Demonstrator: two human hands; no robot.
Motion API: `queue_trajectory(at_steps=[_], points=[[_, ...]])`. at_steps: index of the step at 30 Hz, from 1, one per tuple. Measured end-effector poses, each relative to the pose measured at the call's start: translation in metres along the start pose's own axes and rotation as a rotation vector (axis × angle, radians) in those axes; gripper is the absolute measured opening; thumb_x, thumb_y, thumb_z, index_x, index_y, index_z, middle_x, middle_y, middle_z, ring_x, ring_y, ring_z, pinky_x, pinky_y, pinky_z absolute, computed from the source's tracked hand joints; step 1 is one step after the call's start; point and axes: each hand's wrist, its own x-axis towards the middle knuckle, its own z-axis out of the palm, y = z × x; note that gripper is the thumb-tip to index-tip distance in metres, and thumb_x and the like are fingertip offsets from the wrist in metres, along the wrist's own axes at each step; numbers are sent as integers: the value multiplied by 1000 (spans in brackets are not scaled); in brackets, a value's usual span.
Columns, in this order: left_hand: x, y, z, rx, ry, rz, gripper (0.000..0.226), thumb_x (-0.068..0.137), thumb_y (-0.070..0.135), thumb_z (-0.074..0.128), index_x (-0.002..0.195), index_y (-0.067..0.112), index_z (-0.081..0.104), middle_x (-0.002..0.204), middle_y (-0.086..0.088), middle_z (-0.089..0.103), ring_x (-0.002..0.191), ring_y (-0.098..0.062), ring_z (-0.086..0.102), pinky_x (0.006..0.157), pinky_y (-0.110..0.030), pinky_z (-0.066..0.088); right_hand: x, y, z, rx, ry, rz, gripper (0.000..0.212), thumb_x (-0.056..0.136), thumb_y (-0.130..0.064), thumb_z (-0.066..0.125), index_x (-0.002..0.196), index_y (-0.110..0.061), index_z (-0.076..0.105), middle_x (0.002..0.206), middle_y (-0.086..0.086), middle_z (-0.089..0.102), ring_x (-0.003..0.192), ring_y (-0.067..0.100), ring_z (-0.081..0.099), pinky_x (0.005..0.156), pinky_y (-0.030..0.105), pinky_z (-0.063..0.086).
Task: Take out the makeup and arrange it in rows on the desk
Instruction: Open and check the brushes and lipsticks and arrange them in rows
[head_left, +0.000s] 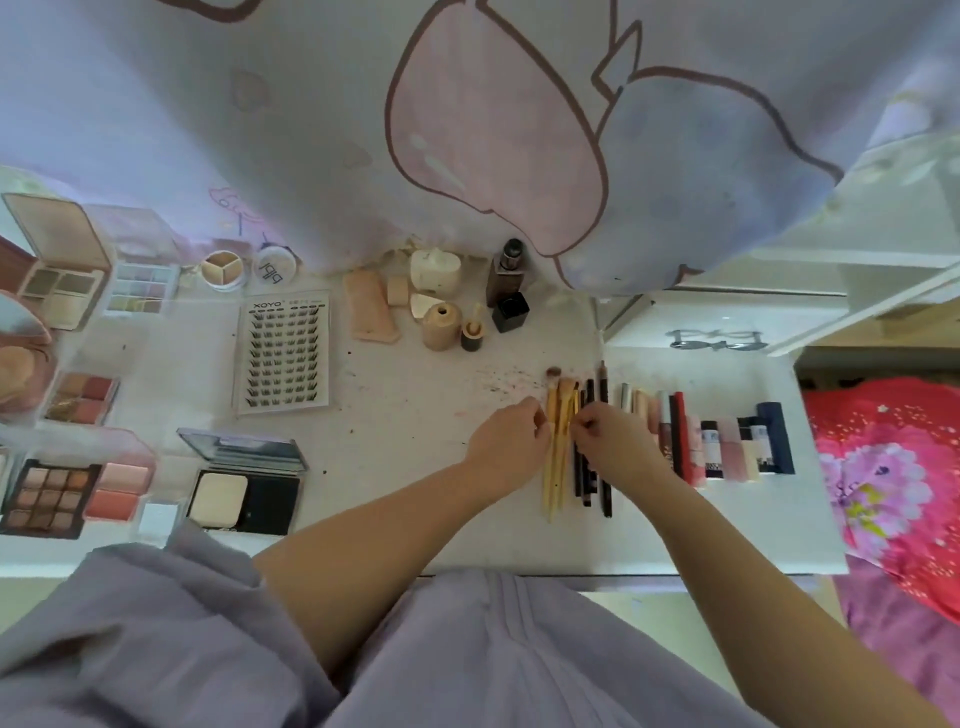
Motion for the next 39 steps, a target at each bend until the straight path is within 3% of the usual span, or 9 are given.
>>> queue_trajectory(at_steps=[7,11,13,17,22,28,32,35,39], points=[[19,12,16,302,-4,-103,21,98,25,39,107,11,52,102,-8,61,90,-26,59,64,-32,41,7,-4,9,-93,-3,31,21,98,-31,44,88,-13,50,72,-1,53,71,17,54,54,25,37],[17,8,11,340,-31,-172,22,97,22,40,103,11,57,103,-7,63,91,-24,60,66,-31,44,11,-15,10,-121,-25,21,28,95,-28,48,112,-7,52,97,12,62,90,29,61,67,31,46],[13,2,7,349,-47,-178,23,96,28,43,105,10,56,103,-7,61,93,-24,59,66,-31,42,10,-18,14,-155,-35,30,31,93,-28,51,115,-6,50,96,12,62,88,28,61,65,31,46],[-2,-19,-10,351,-55,-180,22,95,30,46,100,11,54,101,-6,59,89,-24,57,65,-30,40,5,-27,17,-204,-52,61,18,94,-24,50,89,-6,51,67,1,47,66,20,52,47,26,38],[-28,-62,-40,332,-20,-234,19,95,28,44,84,13,45,86,-5,52,74,-21,50,61,-30,39,-1,-55,27,-54,-93,27,31,93,-24,49,64,-14,42,61,0,47,52,14,44,46,24,34],[-56,-98,-71,432,12,-332,19,96,9,39,100,5,57,105,-11,61,88,-26,60,69,-30,49,-10,-117,67,11,-139,-54,22,90,-30,53,81,-10,53,76,4,54,69,20,52,51,25,36],[-59,-103,-85,617,-21,-355,29,94,-2,39,118,3,56,119,-13,58,109,-27,58,86,-33,48,-10,-146,91,21,-146,-82,25,90,-28,52,69,-14,47,73,3,53,70,23,54,55,29,40],[-59,-106,-91,703,-40,-335,29,94,-2,41,120,2,54,120,-12,56,110,-26,57,81,-31,46,-12,-154,103,9,-85,-66,22,92,-30,50,77,-14,47,73,3,52,70,23,54,61,32,45],[-56,-104,-97,751,-77,-357,31,94,-2,42,121,3,54,123,-13,56,112,-27,56,82,-32,47,-15,-147,109,-90,-36,-74,24,96,-37,44,91,-14,43,83,4,52,74,23,51,58,31,38]])
